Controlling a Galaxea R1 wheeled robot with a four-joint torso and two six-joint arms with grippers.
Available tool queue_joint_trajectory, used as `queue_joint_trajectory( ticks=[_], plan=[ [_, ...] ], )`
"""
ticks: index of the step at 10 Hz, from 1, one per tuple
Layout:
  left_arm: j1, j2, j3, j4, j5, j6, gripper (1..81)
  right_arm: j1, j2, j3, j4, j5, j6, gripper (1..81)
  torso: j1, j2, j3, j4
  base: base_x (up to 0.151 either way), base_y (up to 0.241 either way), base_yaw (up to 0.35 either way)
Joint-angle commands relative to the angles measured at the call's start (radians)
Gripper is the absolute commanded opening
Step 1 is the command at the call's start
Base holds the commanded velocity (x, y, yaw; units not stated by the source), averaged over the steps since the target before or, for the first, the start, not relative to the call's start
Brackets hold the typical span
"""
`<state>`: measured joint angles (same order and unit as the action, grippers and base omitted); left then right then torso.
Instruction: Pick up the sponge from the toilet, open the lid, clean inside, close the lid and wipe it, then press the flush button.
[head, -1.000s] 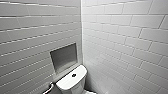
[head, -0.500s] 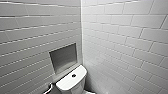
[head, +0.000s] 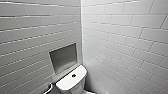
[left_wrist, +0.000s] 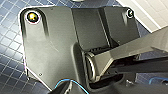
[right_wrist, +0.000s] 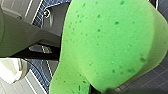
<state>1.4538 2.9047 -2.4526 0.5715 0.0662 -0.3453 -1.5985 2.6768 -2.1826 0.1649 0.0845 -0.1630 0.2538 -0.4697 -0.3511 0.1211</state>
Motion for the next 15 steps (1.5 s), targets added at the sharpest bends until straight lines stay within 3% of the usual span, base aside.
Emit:
queue_joint_trajectory(
  ticks=[1, 7, 8, 9, 10, 11, 12, 13, 14, 15],
  plan=[
    [-0.089, -0.161, 0.264, -0.033, 0.046, -0.004, 81.1, 0.007, -0.127, 0.179, 0.015, -0.005, 0.002, 1.0, 0.000, 0.000, 0.000, 0.000, 0.000, 0.000, 0.000],
    [-0.106, -0.482, 0.681, -0.084, 0.049, -0.073, 81.1, 0.011, -0.131, 0.178, 0.016, 0.009, 0.002, 1.0, 0.000, 0.000, 0.000, 0.000, 0.000, 0.000, 0.000],
    [-0.141, -0.500, 0.694, -0.094, 0.068, -0.060, 81.1, 0.011, -0.131, 0.178, 0.018, 0.009, 0.003, 1.0, 0.000, 0.000, 0.000, 0.000, 0.000, 0.000, 0.000],
    [-0.184, -0.516, 0.725, -0.117, 0.186, -0.010, 81.1, 0.008, -0.131, 0.176, 0.016, 0.009, 0.003, 1.0, 0.000, 0.000, 0.000, 0.000, 0.000, 0.000, 0.000],
    [-0.215, -0.530, 0.751, -0.209, 0.222, 0.115, 81.1, 0.007, -0.131, 0.172, 0.016, 0.009, 0.003, 1.0, 0.000, 0.000, 0.000, 0.000, 0.000, 0.000, 0.000],
    [-0.232, -0.548, 0.759, -0.447, 0.209, 0.392, 81.1, 0.005, -0.130, 0.170, 0.018, 0.009, 0.003, 1.0, 0.000, 0.000, 0.000, 0.000, 0.000, 0.000, 0.000],
    [-0.255, -0.559, 0.762, -0.670, 0.182, 0.622, 81.1, 0.005, -0.130, 0.169, 0.018, 0.009, 0.003, 1.0, 0.000, 0.000, 0.000, 0.000, 0.000, 0.000, 0.000],
    [-0.299, -0.582, 0.783, -0.846, 0.190, 0.698, 81.1, 0.005, -0.130, 0.167, 0.018, 0.011, 0.003, 1.0, 0.000, 0.000, 0.000, 0.000, 0.000, 0.000, 0.000],
    [-0.331, -0.608, 0.788, -0.939, 0.201, 0.698, 81.1, 0.008, -0.128, 0.169, 0.018, 0.011, 0.003, 1.0, 0.000, 0.000, 0.000, 0.000, 0.000, 0.000, 0.000],
    [-0.348, -0.617, 0.788, -0.944, 0.201, 0.703, 81.1, 0.010, -0.128, 0.172, 0.018, 0.011, 0.003, 1.0, 0.000, 0.000, 0.000, 0.000, 0.000, 0.000, 0.000]
  ],
)
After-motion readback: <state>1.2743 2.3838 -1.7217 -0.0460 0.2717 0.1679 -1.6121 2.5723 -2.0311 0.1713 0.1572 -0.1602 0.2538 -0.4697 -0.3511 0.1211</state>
